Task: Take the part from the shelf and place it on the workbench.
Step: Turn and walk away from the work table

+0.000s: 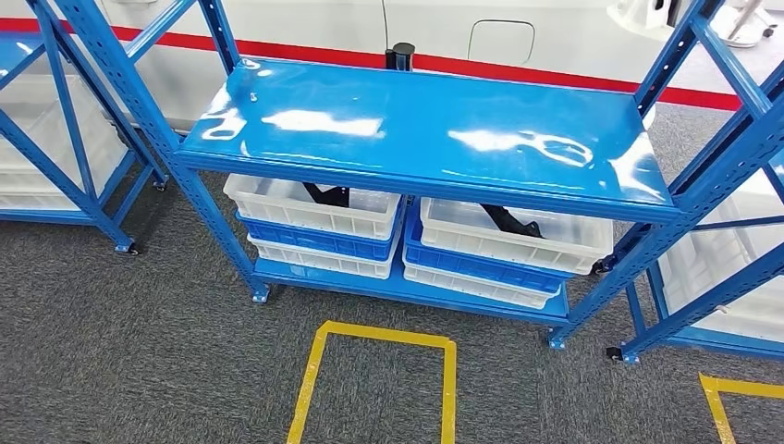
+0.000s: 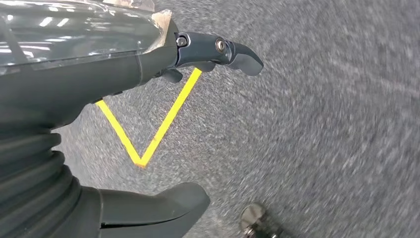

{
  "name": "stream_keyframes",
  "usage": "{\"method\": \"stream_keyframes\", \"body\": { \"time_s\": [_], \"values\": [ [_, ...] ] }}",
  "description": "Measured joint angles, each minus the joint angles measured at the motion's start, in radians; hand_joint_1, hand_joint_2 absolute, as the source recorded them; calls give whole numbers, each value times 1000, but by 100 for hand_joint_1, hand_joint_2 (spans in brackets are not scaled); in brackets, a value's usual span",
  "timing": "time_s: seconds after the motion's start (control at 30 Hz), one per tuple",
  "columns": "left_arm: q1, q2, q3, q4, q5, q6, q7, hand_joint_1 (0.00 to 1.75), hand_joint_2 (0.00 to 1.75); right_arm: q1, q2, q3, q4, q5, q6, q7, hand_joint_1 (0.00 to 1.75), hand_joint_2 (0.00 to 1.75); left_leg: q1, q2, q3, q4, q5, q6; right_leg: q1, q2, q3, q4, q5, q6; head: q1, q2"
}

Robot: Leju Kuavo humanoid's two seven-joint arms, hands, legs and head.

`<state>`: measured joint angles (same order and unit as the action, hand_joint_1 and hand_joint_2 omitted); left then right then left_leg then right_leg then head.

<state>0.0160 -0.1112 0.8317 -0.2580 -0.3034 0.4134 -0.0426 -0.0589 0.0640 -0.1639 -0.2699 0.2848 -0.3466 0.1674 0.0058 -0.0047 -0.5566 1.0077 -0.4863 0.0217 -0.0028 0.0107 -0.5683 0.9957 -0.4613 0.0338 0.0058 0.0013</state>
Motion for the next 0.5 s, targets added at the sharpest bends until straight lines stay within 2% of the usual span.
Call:
{"method": "stream_keyframes", "body": {
  "time_s": [0.2,0.23,0.33,0.37,0.5],
  "values": [
    [12,28,-159,8,59,-79,8,0,175,41,-6,47,1,-54,72,-30,0,175,0,1,0,0,0,0,0,1,6,0,0,0,0,0],
    [15,33,-187,8,69,-93,9,0,175,48,-7,53,0,-64,84,-36,0,131,0,1,0,0,0,0,0,1,6,0,0,0,0,0],
    [27,46,-270,3,101,-138,13,0,44,67,-12,68,-4,-95,120,-54,0,0,0,1,0,0,0,0,0,1,7,0,0,0,0,0],
    [31,49,-297,0,112,-152,16,0,0,73,-14,73,-6,-104,131,-59,0,0,0,1,0,0,0,0,0,1,6,0,0,0,0,0],
    [51,61,-409,-21,154,-210,22,0,0,101,-24,89,-23,-144,179,-83,0,0,0,1,0,0,-2,0,0,1,1,0,-1,1,0,0]
  ]
}}
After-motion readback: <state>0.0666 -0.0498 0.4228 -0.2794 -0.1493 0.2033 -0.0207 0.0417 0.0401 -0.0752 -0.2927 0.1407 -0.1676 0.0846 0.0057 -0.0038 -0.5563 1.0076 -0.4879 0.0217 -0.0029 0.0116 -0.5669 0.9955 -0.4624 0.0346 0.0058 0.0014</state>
